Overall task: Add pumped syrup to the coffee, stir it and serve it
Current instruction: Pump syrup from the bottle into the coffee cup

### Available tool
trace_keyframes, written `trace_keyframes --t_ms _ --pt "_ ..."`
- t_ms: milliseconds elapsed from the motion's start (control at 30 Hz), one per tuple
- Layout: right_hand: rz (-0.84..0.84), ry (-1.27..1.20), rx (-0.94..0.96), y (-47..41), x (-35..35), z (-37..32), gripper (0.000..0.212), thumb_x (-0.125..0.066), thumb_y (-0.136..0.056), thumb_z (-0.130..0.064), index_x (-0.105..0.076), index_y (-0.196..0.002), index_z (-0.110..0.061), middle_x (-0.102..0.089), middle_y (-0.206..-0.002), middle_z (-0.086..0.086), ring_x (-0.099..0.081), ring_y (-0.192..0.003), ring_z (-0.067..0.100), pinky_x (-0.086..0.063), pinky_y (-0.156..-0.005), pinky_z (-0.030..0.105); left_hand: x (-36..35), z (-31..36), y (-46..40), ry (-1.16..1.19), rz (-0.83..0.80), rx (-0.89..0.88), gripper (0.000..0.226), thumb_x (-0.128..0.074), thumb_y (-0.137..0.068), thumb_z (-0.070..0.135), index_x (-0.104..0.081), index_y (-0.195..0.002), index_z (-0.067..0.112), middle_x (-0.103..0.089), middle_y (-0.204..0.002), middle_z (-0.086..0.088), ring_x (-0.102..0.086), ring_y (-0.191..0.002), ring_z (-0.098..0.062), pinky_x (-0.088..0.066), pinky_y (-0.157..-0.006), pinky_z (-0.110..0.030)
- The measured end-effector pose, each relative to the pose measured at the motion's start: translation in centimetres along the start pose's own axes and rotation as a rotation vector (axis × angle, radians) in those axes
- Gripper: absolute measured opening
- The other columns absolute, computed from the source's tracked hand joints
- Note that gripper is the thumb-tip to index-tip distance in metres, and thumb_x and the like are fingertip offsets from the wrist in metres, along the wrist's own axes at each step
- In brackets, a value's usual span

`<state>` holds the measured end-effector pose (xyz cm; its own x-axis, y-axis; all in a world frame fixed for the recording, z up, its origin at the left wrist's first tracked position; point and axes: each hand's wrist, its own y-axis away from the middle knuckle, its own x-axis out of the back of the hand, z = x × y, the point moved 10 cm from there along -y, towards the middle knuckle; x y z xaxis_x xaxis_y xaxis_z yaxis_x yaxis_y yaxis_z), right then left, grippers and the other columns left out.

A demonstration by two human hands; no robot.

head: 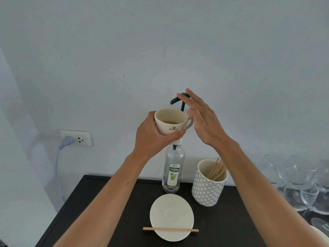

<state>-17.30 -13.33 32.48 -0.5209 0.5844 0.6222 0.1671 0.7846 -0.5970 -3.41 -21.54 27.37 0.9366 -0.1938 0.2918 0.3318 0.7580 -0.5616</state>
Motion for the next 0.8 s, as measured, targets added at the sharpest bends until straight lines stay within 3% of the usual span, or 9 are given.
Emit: trace_keyframes --t_ms 167,233,333,400,467,600,800 --pt "-0.017 -0.028 -0.015 -0.08 -0.25 0.36 0.056 -0.028 -0.096 -0.023 -0.047 -0.147 -0.037 -0.028 -0.162 -0.015 -0.030 -0.123 -0.026 -0.034 -0.114 0.043 -0.09 0.15 0.04 0.005 0.002 -0.007 0.082 -0.076 -0.050 0.072 -0.051 -0.116 0.031 -0.063 -0.106 0.017 -0.062 -0.094 0.000 -0.057 -0.076 -0.029" --pt "-0.018 -0.023 -0.022 0.00 -0.40 0.36 0.056 -0.027 -0.095 -0.024 -0.046 -0.147 -0.035 -0.027 -0.162 -0.014 -0.032 -0.123 -0.024 -0.031 -0.115 0.036 -0.11 0.05 0.00 0.006 0.004 -0.006 0.082 -0.077 -0.051 0.071 -0.051 -0.116 0.030 -0.063 -0.106 0.017 -0.062 -0.094 -0.001 -0.057 -0.076 -0.031" --pt "-0.013 0.021 -0.016 0.01 -0.52 0.20 0.057 -0.026 -0.095 -0.024 -0.046 -0.147 -0.033 -0.028 -0.162 -0.012 -0.033 -0.125 -0.012 -0.023 -0.107 0.013 -0.15 -0.08 0.01 0.009 0.007 -0.003 0.082 -0.076 -0.050 0.072 -0.052 -0.116 0.030 -0.064 -0.106 0.016 -0.063 -0.094 -0.002 -0.058 -0.076 -0.033" --pt "-0.010 0.048 -0.003 -0.08 -0.46 0.00 0.057 -0.026 -0.095 -0.023 -0.046 -0.147 -0.032 -0.029 -0.161 -0.010 -0.031 -0.122 -0.015 -0.019 -0.101 0.007 -0.14 -0.14 0.02 0.010 0.004 -0.002 0.082 -0.076 -0.050 0.072 -0.051 -0.116 0.030 -0.063 -0.105 0.016 -0.062 -0.094 -0.001 -0.058 -0.076 -0.031" --pt "-0.005 0.047 0.007 -0.09 -0.29 -0.18 0.056 -0.027 -0.095 -0.022 -0.048 -0.146 -0.031 -0.031 -0.160 -0.009 -0.032 -0.117 -0.023 -0.021 -0.103 0.011 -0.16 -0.18 0.02 0.005 0.000 -0.002 0.082 -0.075 -0.050 0.073 -0.050 -0.116 0.031 -0.063 -0.105 0.018 -0.062 -0.093 0.000 -0.058 -0.075 -0.030" --pt "0.010 -0.004 0.004 -0.17 0.05 -0.06 0.053 -0.031 -0.095 -0.019 -0.051 -0.143 -0.033 -0.034 -0.158 -0.011 -0.029 -0.114 -0.033 -0.033 -0.113 0.038 0.05 -0.38 -0.02 -0.002 0.016 0.004 0.081 -0.077 -0.050 0.072 -0.051 -0.115 0.031 -0.063 -0.104 0.018 -0.062 -0.093 0.002 -0.058 -0.076 -0.032" --pt "0.023 -0.016 -0.004 -0.43 0.34 0.27 0.053 -0.033 -0.094 -0.020 -0.054 -0.139 -0.036 -0.038 -0.156 -0.012 -0.032 -0.116 -0.030 -0.034 -0.113 0.045 0.05 -0.41 -0.08 -0.020 0.019 -0.009 0.080 -0.076 -0.051 0.072 -0.050 -0.115 0.032 -0.063 -0.105 0.019 -0.062 -0.094 0.001 -0.058 -0.076 -0.033"
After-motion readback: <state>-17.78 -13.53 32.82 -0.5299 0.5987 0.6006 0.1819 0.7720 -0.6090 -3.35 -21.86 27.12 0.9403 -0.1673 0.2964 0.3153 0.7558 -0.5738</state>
